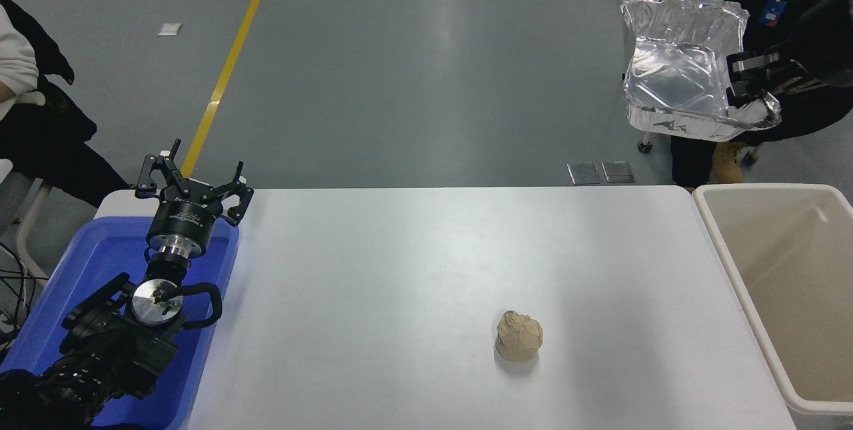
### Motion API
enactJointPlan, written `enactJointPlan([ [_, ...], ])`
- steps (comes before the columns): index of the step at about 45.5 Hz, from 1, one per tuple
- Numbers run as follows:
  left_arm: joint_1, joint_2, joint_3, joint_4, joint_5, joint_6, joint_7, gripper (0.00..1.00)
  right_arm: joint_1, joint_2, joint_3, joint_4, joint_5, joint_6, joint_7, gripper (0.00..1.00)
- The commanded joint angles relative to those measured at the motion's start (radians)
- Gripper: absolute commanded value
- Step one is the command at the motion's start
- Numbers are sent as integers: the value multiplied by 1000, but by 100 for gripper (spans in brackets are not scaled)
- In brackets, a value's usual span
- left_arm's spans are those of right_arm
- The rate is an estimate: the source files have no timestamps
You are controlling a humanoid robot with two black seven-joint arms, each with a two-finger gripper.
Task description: Pick up foil plate and place in dustbin
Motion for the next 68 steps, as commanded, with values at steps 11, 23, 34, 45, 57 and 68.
enactJointPlan([
  [11,0,0,0,0,0,2,0,99,-264,-5,15,-362,60,-36,-5,0],
  [23,0,0,0,0,0,2,0,99,-706,0,20,-880,272,-53,-8,0],
  [34,0,0,0,0,0,0,0,99,-979,-7,46,-1022,487,-208,-14,0],
  [45,0,0,0,0,0,0,0,99,-1146,-26,86,-1026,571,-470,-14,0],
  [57,0,-2,0,0,0,0,0,99,-1393,1,284,-1028,576,-728,-12,0],
  [68,0,0,0,0,0,0,0,99,-1591,78,443,-1080,576,-792,-6,0],
])
